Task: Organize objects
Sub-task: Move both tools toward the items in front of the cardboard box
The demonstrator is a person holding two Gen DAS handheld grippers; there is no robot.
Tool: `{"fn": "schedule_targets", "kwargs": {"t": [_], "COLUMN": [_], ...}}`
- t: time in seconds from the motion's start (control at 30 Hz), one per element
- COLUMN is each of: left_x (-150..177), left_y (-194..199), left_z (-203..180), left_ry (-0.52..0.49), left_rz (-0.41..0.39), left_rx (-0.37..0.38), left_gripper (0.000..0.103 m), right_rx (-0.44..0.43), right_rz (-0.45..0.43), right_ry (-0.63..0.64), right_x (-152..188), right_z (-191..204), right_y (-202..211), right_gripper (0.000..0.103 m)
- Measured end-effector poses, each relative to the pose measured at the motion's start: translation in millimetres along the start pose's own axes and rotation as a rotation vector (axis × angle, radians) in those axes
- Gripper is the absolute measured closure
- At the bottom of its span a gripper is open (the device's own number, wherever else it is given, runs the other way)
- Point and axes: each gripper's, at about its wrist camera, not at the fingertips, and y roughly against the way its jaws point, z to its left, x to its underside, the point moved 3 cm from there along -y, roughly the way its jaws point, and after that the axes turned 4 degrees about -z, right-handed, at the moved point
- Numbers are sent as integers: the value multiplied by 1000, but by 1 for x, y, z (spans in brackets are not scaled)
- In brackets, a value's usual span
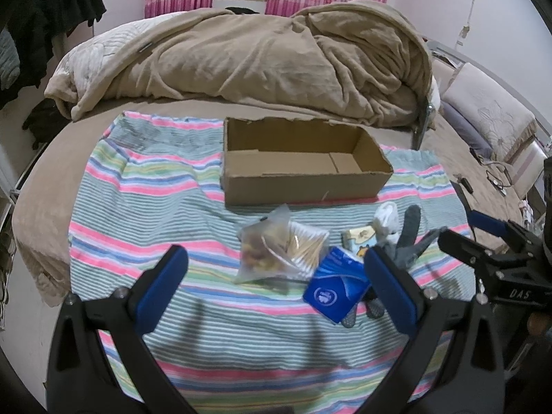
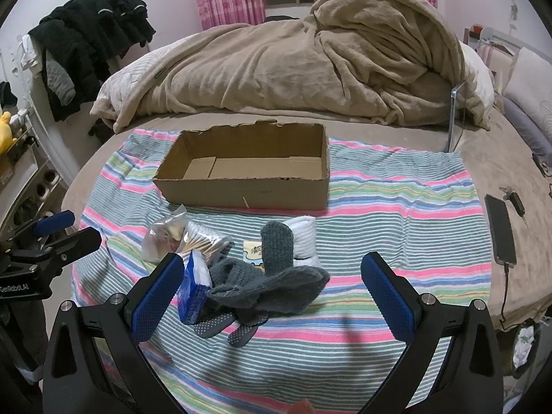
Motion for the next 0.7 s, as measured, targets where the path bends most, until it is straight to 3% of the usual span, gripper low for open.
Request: {"fn": "schedule_targets", "kwargs": {"t": [0.7], "left_x": [0], "left_y": [2], "left_z": [-1], "left_ry": [-2], "left_rz": [0], "left_rx": [5], "left_gripper": [1], "right_rx": [-2], "right_rz": [0], "right_ry": [1], "right_x": [1], "right_z": [0], "right_y": [0], "right_gripper": [0]}}
